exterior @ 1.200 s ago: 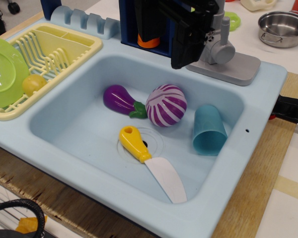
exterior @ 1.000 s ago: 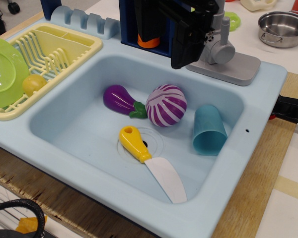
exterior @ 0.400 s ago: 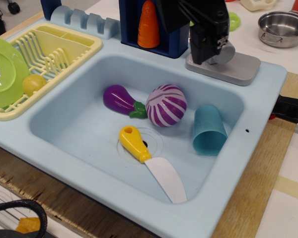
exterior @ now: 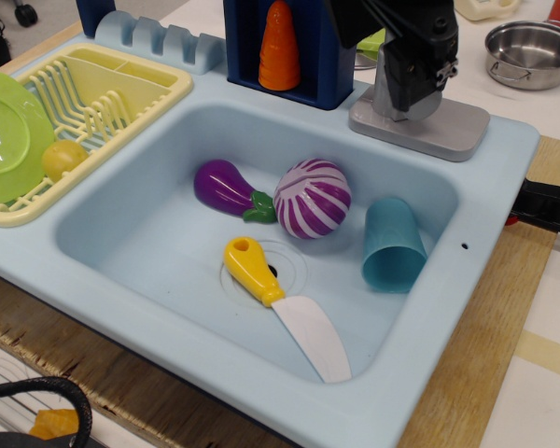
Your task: Turn lever vertical to-front
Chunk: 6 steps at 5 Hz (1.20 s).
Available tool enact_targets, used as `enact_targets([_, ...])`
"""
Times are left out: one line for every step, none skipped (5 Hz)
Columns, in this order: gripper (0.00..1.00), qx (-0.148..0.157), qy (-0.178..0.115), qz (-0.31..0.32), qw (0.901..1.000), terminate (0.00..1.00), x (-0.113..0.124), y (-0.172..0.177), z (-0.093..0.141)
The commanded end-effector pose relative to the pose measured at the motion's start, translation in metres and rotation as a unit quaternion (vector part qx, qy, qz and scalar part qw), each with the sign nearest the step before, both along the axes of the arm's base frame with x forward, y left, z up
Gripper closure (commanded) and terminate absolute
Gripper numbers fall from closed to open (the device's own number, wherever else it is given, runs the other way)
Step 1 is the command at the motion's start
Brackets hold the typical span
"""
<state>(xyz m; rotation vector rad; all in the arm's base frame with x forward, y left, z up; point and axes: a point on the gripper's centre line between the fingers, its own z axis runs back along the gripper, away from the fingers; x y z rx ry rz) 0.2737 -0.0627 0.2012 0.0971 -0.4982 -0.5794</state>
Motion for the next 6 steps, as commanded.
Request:
enact_targets([0.00, -0.018, -0.028, -0.015, 0.9993, 0.00, 0.011, -0.011, 0.003])
enact_targets([0.00, -0.021, -0.028, -0.023, 0.9991, 0.00, 0.017, -0.015, 0.002])
enact_targets([0.00, -0.024, -0.030, -0.030, 0.9988, 0.00, 0.024, -0.021, 0.000])
enact_targets([0.00, -0.027, -0.028, -0.035, 0.9986, 0.00, 0.030, -0.025, -0.003])
enact_targets([0.00, -0.033, -0.031, -0.034, 0.9984, 0.00, 0.036, -0.030, -0.004])
enact_targets([1.00, -0.036, -0.019, -0.025, 0.9989, 0.00, 0.034, -0.031, -0.002])
